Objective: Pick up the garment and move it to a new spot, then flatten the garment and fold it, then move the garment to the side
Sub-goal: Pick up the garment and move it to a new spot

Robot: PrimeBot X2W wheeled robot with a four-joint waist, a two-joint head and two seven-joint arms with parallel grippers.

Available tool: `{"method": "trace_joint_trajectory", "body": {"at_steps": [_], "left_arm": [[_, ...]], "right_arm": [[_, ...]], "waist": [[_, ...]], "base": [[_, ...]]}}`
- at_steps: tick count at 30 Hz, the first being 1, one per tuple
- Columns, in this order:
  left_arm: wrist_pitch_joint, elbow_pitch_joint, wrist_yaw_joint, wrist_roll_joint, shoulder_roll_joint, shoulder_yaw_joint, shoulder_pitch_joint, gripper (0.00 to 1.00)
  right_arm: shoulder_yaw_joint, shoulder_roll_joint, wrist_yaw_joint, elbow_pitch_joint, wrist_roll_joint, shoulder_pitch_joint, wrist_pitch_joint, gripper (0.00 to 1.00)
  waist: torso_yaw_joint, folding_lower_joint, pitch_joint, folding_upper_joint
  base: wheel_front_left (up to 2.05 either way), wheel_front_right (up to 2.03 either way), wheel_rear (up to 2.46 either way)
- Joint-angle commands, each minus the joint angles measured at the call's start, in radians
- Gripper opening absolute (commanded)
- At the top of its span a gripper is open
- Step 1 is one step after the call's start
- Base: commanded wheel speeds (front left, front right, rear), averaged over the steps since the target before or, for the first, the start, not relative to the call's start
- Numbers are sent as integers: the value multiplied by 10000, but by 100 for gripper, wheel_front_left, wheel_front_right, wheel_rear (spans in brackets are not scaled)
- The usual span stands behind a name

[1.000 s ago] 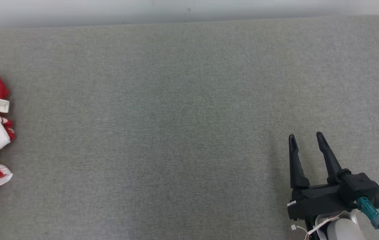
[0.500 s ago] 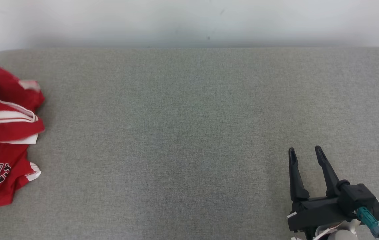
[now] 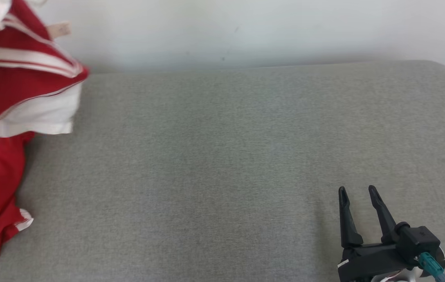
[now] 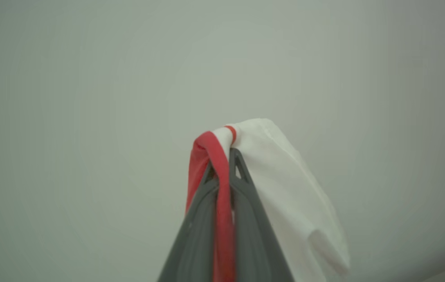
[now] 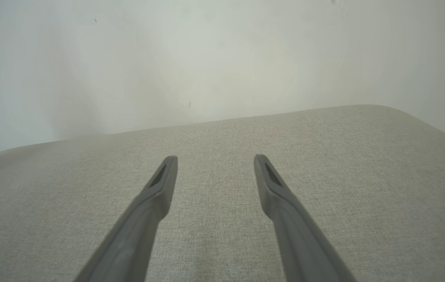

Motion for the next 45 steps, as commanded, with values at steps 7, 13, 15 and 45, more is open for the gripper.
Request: {"method": "trace_joint_trajectory", "body": {"at_steps": [7,13,15,45], "left_arm": [[620,-1379,73,-383,-915,-373,-711,0],[1010,-2470,77,-1030,-1911,-719,-869,0],[1117,-2777,116,-1094,-2180,-947,-651,0],[-682,269,471,-2018,-3792,-2468,5618,0]], "right_arm": [[57,-2,34,25,189,140,-15,100],[78,-4,34,-5,270,71,-15,100],[38,-2,34,2,299,101,-15,100],[258,-4,34,219,102,-149,-15,100]], "waist": [[-951,1,-277,0],[-1709,1,-198,0],[-1933,1,-211,0],[-2140,1,306,0]], "base": [[0,0,0],[0,0,0],[0,0,0],[0,0,0]]}}
